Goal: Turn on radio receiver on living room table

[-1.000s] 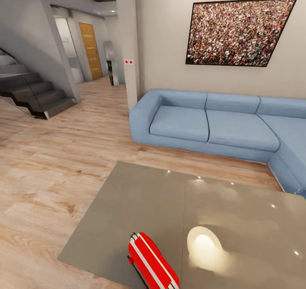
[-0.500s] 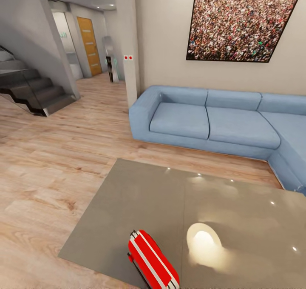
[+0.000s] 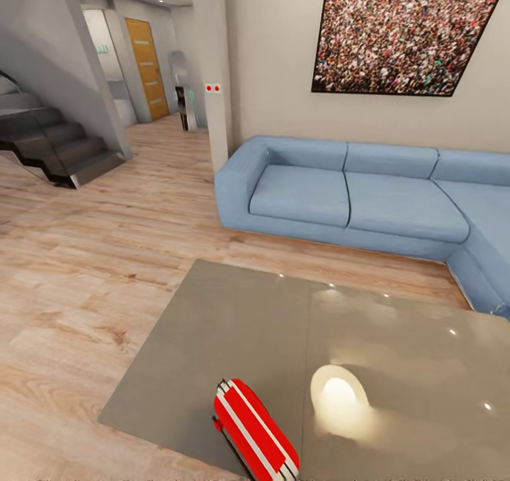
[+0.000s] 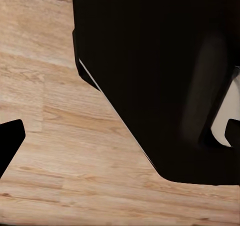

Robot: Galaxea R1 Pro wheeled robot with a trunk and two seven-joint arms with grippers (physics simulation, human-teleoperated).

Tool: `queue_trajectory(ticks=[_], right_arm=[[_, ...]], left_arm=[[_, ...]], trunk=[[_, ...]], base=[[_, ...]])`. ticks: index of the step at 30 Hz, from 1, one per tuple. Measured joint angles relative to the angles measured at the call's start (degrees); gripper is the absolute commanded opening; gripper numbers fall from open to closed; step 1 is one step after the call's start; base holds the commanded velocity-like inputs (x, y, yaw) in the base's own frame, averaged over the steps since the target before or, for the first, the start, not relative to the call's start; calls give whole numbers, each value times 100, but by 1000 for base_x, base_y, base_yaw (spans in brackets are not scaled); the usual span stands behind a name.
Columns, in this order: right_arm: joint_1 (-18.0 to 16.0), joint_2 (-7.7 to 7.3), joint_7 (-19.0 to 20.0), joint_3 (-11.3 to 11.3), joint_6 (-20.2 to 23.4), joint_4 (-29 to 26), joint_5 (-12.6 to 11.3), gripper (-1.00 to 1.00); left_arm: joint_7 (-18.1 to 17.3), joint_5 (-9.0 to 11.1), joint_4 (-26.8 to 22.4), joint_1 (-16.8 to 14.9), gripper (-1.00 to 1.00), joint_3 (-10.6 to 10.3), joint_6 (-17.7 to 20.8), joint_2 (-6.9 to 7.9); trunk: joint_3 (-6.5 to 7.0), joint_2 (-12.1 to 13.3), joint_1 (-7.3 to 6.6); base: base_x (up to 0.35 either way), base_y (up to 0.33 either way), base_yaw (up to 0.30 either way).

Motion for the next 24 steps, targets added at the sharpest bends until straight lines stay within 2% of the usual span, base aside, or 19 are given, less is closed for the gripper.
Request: queue_trajectory(ticks=[24], right_arm=[[0,-9,0,0,0,-1,0,100]], left_arm=[[0,0,0,0,100,2,0,0]], trunk=[[-222,0,0]], base=[[0,0,0]])
